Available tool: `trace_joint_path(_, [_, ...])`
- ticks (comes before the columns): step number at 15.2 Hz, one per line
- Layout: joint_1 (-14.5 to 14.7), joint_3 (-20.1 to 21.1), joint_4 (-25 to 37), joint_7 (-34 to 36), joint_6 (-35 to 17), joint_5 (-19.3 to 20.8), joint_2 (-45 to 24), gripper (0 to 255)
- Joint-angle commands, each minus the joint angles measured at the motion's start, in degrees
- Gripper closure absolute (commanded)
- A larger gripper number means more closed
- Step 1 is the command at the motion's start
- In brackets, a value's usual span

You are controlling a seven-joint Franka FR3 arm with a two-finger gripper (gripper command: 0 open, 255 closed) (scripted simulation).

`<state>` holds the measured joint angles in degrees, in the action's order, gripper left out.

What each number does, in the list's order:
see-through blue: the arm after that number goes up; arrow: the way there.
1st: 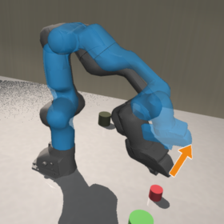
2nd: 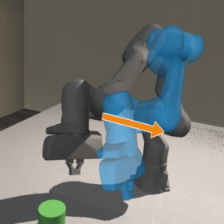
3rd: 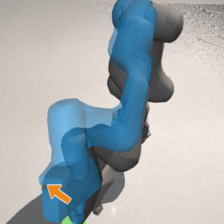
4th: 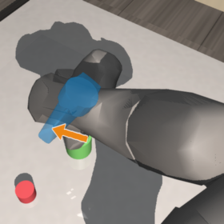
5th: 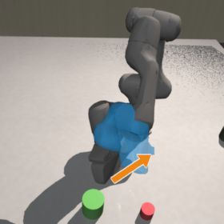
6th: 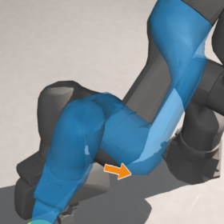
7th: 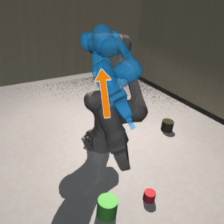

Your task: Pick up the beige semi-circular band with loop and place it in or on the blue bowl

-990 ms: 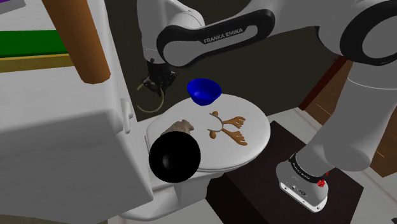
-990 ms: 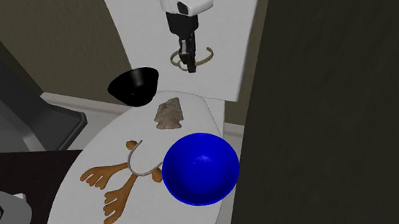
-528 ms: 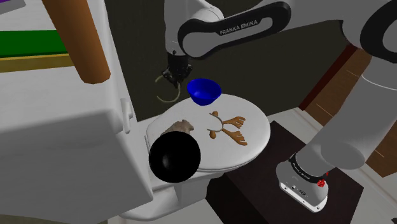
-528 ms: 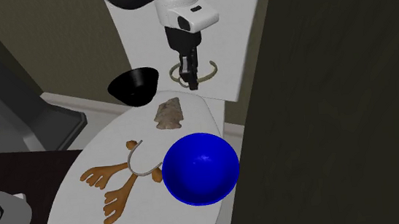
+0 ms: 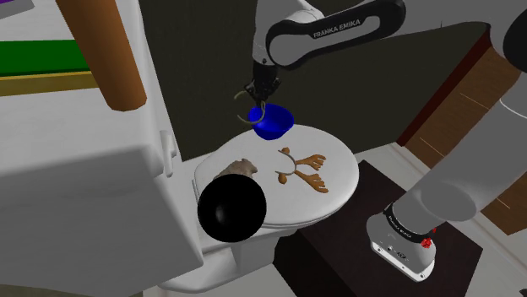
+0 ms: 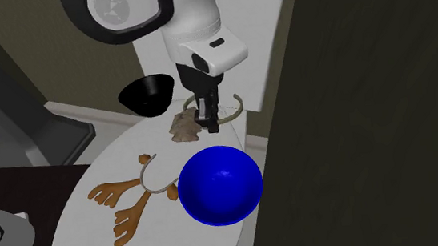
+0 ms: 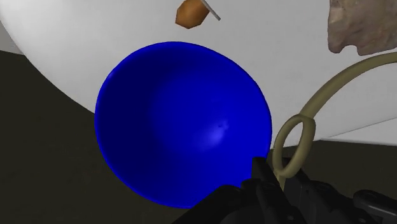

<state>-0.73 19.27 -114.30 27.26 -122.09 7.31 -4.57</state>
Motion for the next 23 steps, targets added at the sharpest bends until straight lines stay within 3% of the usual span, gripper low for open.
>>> trace_joint_path(1, [-1.64,-1.30,-0.69,-3.24,-0.48,-0.51,0.52,255])
trace_joint_path(9, [-7.44,-6.31,-3.30,-14.87,-1.88,-2.38,2.73,255])
trace_joint_path(23, [-7.29,-6.54,-8.54,-12.83,-11.98,-0.09,-2.36,255])
